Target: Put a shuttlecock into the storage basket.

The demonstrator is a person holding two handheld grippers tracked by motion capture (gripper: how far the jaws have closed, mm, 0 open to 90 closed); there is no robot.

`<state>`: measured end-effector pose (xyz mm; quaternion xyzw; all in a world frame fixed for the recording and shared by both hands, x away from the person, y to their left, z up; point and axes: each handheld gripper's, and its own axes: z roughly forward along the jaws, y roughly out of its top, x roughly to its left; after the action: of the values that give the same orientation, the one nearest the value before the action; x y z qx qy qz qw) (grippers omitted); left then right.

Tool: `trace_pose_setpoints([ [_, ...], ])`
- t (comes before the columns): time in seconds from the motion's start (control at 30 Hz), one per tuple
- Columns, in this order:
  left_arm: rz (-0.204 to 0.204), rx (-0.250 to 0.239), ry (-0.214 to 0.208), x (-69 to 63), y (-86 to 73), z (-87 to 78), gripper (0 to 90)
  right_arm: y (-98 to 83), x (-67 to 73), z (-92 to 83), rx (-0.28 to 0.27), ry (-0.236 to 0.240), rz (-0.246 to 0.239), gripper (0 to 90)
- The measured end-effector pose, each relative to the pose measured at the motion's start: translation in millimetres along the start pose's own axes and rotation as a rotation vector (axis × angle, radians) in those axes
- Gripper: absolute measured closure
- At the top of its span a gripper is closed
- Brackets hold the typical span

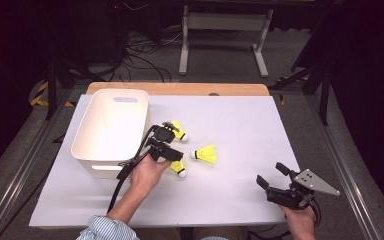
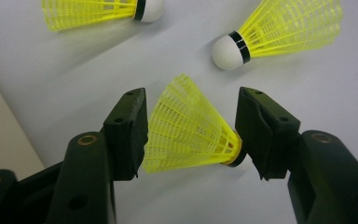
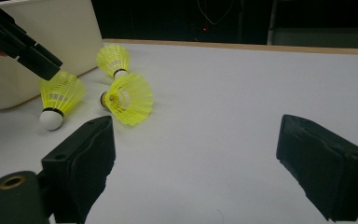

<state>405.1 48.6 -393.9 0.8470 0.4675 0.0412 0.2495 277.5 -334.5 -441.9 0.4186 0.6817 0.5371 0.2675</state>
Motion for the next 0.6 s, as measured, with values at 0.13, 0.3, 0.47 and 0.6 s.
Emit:
trace_pose_setpoints([
  [0.13,-0.008,0.005,-0.013,2.4,-0.6,2.6,47.3,0.1,0.6,0.0,0.0,0.001,-0.007,12.1],
  [0.3,-0.024,0.013,-0.034,5.0,-3.1,6.5,51.5,0.2,0.5,-0.6,-0.002,0.0,-0.006,12.1],
  [0.47,-0.021,0.012,-0.047,6.3,-5.3,7.1,57.2,-0.1,0.8,0.0,0.001,0.0,-0.004,12.1],
  [0.6,-0.012,0.016,-0.054,6.2,-6.0,8.3,63.9,-0.1,0.5,0.2,0.001,0.0,-0.005,12.1],
])
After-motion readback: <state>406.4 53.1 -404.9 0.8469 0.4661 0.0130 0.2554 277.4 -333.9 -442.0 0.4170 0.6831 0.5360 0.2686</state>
